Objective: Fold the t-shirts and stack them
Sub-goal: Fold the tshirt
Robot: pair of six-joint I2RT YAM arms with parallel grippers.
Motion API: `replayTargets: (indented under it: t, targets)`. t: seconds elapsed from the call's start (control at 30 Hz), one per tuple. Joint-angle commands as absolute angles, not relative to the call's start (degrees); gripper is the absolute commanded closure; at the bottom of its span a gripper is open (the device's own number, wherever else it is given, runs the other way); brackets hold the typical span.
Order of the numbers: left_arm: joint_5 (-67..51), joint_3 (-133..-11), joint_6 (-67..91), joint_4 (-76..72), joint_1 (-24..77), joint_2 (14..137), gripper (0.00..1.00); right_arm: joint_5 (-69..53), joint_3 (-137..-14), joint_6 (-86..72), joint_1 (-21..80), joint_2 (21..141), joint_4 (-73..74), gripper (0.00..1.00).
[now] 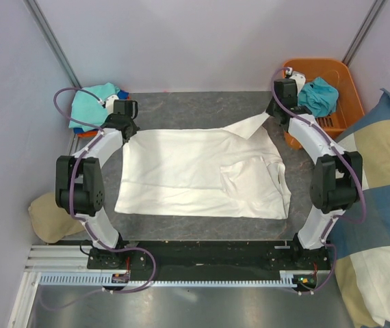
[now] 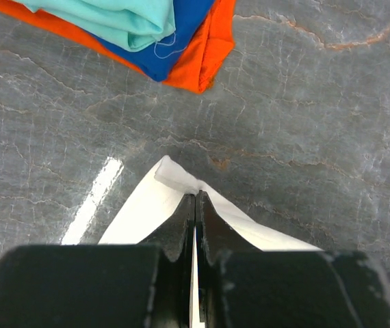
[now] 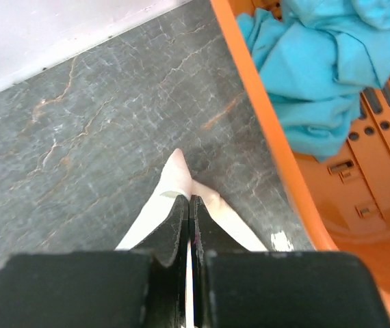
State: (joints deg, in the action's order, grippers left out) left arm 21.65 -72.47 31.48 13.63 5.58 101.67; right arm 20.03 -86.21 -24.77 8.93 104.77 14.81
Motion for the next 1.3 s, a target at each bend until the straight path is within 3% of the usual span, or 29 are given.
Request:
replayTargets:
  t: [0.0, 0.4, 1.27]
  targets:
    - [20.74, -70.67, 31.64, 14.58, 5.18, 97.66, 0.98, 21.27, -82.36, -26.72, 8.70, 99.24, 15.64, 1.00]
    - [20.39, -59.16, 36.12, 17.66, 5.19, 85.70, 0.98, 13.19, -66.46, -32.69, 8.70, 82.72, 18.45, 1.00]
    - [18.99, -47.99, 39.02, 19.07, 5.27, 74.71, 0.98, 0.09, -50.99, -36.38, 12.21, 55.99, 35.77, 1.00]
